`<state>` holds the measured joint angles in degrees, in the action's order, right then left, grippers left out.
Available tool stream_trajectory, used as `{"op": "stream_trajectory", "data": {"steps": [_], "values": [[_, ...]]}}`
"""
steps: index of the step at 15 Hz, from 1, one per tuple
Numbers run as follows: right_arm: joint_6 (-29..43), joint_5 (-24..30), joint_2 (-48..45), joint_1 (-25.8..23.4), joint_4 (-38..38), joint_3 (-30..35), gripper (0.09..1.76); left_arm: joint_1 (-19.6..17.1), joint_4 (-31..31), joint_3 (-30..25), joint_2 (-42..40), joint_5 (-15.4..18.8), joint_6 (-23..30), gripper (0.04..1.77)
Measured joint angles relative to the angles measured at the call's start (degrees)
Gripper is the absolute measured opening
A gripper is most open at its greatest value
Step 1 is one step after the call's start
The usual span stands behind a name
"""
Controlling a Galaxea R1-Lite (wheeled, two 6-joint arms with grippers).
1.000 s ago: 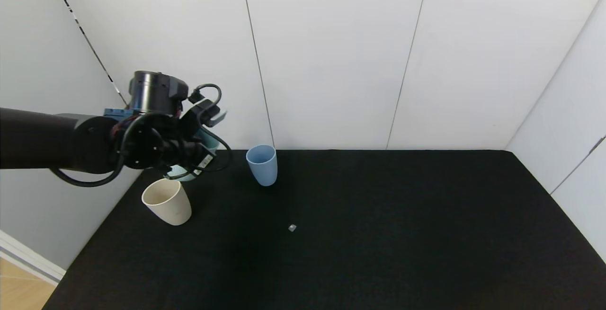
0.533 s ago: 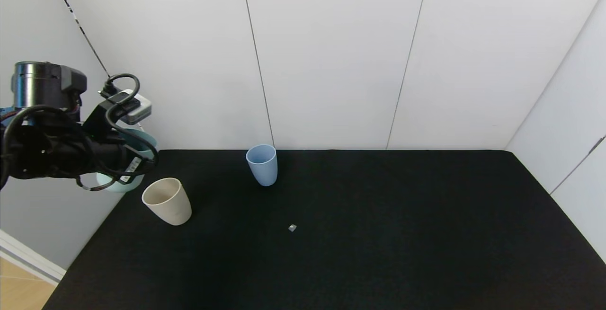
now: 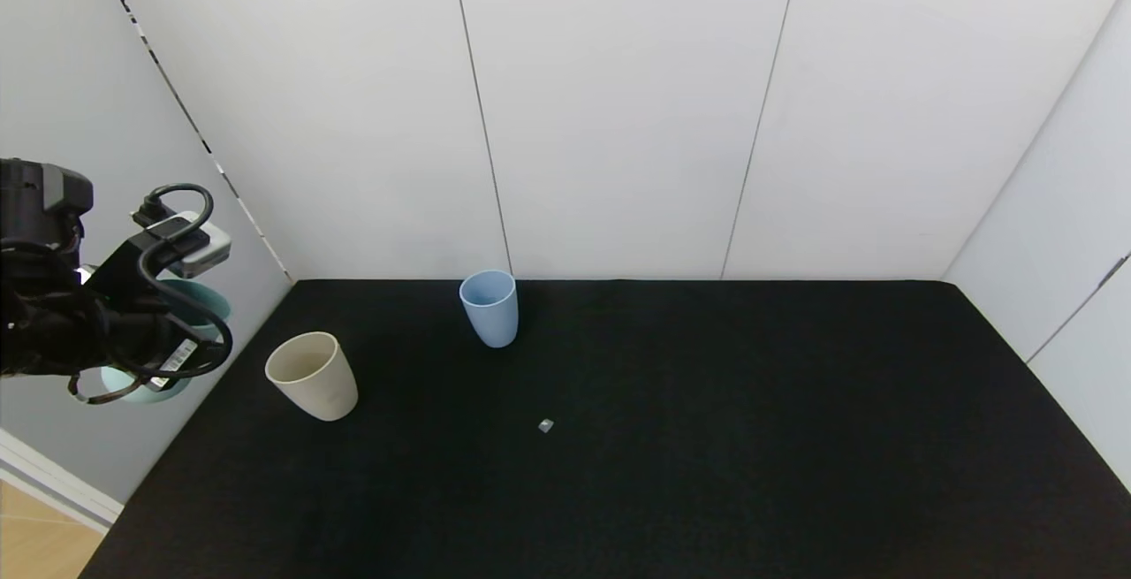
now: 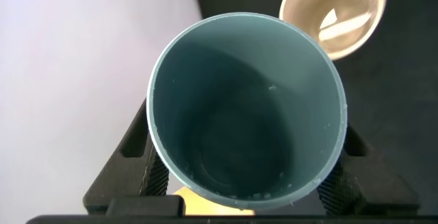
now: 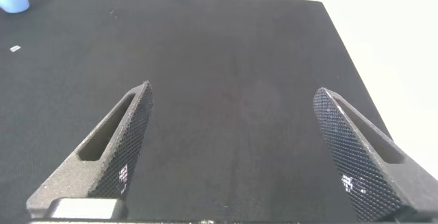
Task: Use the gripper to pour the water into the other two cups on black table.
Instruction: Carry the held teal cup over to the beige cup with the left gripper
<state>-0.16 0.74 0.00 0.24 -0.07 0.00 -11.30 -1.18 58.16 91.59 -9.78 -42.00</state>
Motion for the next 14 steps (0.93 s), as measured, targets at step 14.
{"op": "stream_trajectory", "data": {"steps": [14], "values": [[0.0, 0.0, 0.0, 0.0, 0.0, 0.0, 1.71, -2.4, 6.0, -1.2, 1.2, 0.0, -5.0, 1.17]]}}
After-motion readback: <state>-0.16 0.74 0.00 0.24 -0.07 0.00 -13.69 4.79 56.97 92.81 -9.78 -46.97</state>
